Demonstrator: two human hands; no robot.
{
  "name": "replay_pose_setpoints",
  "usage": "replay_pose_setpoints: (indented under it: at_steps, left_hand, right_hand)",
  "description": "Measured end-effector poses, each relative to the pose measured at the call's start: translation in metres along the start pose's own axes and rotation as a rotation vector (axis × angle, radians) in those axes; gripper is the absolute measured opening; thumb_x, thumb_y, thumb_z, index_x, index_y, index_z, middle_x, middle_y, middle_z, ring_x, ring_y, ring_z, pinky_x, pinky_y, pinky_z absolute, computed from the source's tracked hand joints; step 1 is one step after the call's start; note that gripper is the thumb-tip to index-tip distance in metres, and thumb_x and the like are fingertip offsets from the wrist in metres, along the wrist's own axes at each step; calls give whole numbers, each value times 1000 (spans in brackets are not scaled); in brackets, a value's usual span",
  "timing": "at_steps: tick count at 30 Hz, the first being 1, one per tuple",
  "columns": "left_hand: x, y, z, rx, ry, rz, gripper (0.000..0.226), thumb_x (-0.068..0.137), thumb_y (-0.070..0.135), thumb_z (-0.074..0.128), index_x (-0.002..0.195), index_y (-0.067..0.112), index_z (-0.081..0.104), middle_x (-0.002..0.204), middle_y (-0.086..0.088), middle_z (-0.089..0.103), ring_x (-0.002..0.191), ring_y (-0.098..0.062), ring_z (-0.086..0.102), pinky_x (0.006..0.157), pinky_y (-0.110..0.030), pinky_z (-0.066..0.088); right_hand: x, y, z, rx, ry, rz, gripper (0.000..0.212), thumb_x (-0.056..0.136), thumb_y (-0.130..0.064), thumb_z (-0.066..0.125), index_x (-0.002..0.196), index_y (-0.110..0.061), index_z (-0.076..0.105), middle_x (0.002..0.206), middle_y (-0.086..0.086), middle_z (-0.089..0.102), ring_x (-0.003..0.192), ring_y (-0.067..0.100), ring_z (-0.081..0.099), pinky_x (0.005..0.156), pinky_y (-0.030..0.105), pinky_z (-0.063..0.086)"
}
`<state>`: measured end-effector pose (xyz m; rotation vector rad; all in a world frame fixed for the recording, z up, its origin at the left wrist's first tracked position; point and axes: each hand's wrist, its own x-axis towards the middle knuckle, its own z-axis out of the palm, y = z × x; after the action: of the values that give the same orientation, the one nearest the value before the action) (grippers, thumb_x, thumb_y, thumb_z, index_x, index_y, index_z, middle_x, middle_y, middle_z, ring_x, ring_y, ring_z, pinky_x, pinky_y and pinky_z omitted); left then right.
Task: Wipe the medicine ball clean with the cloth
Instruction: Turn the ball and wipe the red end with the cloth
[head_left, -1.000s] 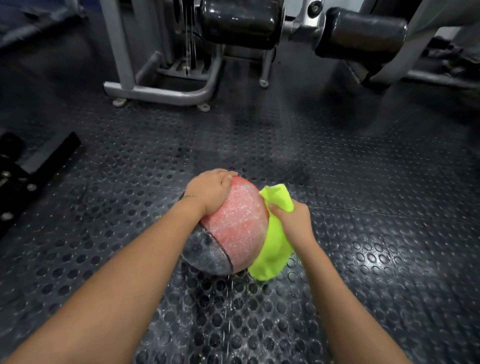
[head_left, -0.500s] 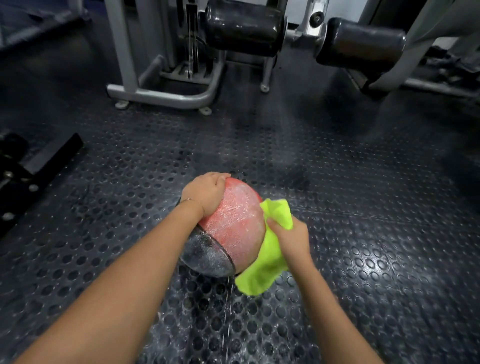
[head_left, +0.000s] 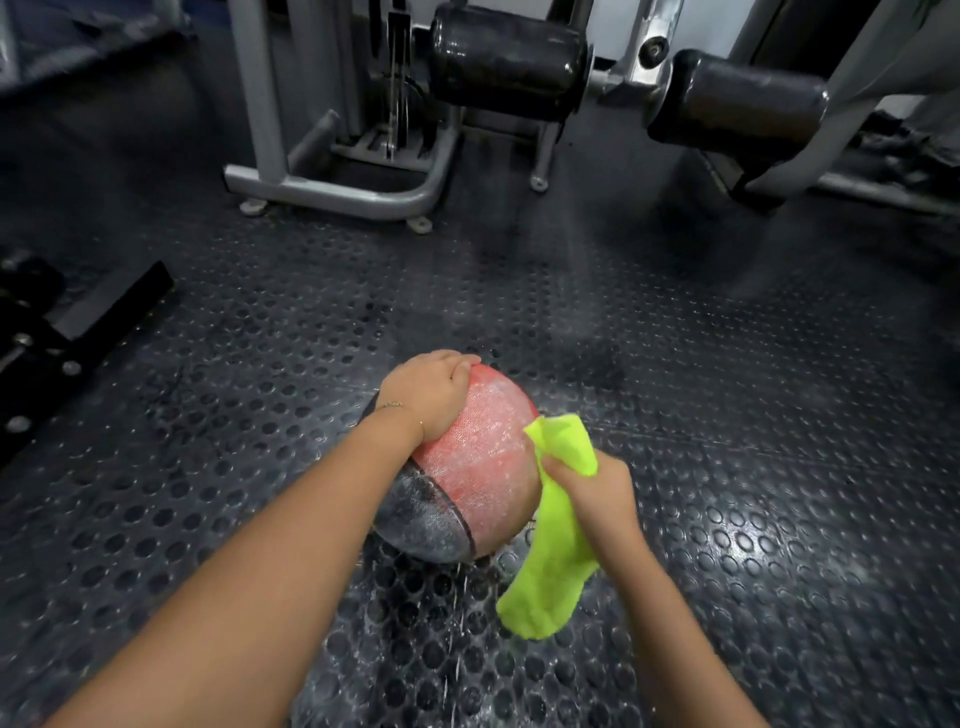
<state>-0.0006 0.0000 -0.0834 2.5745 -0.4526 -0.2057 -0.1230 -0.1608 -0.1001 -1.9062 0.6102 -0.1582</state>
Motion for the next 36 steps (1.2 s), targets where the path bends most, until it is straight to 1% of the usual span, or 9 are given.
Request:
replay_pose_setpoints:
  at_steps: [4, 11, 15, 19, 23, 27, 30, 32, 36]
  left_hand:
    - [-3, -1, 0, 12, -24, 63, 44, 102, 30, 18, 138, 30, 45, 146, 6, 41, 135, -13, 36, 111, -31, 27]
    - [-5, -3, 3, 29, -30, 116, 44, 102, 29, 20, 137, 32, 46, 146, 7, 41, 135, -11, 35, 114, -29, 24]
    - [-11, 2, 5, 61, -15, 162, 42, 101, 29, 22, 136, 33, 46, 146, 7, 41, 136, -12, 34, 115, -31, 23]
    - [-19, 1, 7, 56, -12, 181, 41, 102, 29, 23, 135, 34, 47, 146, 8, 42, 136, -10, 34, 114, -28, 23]
    - [-20, -1, 4, 59, -20, 204, 41, 102, 30, 23, 136, 35, 45, 146, 10, 41, 136, -10, 33, 114, -28, 21]
    - [-28, -1, 7, 72, 6, 232, 40, 101, 29, 26, 135, 35, 46, 147, 10, 40, 137, -11, 32, 114, -29, 20]
    - [-34, -5, 10, 70, 12, 246, 40, 101, 29, 27, 135, 36, 46, 146, 11, 41, 137, -11, 31, 115, -31, 20]
    - [-35, -8, 10, 55, 9, 238, 40, 102, 29, 26, 136, 37, 45, 146, 12, 40, 137, -11, 31, 116, -30, 19]
    - [-35, -8, 5, 44, 20, 230, 40, 102, 29, 26, 136, 37, 44, 147, 12, 39, 138, -11, 29, 117, -29, 16]
  right_hand:
    - [32, -25, 2, -37, -37, 10, 16, 77, -15, 69, 64, -11, 61, 72, 12, 62, 69, 20, 54, 65, 35, 44]
    - [-7, -9, -4, -60, -48, 26, 16, 77, -8, 70, 65, -9, 60, 67, 10, 59, 69, 19, 52, 57, 30, 39]
    - [26, -24, -4, -94, -41, 1, 15, 76, -11, 71, 67, -3, 62, 68, 11, 57, 66, 17, 48, 59, 30, 37]
    - [24, -18, 0, -107, -32, -13, 20, 77, -14, 69, 60, -12, 58, 69, 12, 59, 65, 19, 51, 61, 33, 42]
    - [-12, -1, -10, -36, -48, 24, 16, 76, -5, 71, 65, -9, 60, 66, 11, 58, 63, 18, 50, 51, 22, 40]
    - [18, -25, -4, -113, -71, -50, 25, 75, -10, 71, 56, -14, 55, 66, 11, 56, 64, 17, 48, 59, 30, 38]
    - [29, -38, 3, -175, -108, -72, 16, 75, -11, 71, 68, 1, 63, 69, 12, 55, 66, 17, 48, 55, 26, 38]
    - [17, -30, -2, -160, -127, -58, 20, 75, -8, 71, 77, 10, 64, 69, 12, 55, 67, 16, 47, 48, 20, 35]
    - [-2, -14, -14, -156, -156, -7, 19, 73, -8, 73, 72, 9, 64, 65, 12, 57, 64, 17, 50, 57, 29, 38]
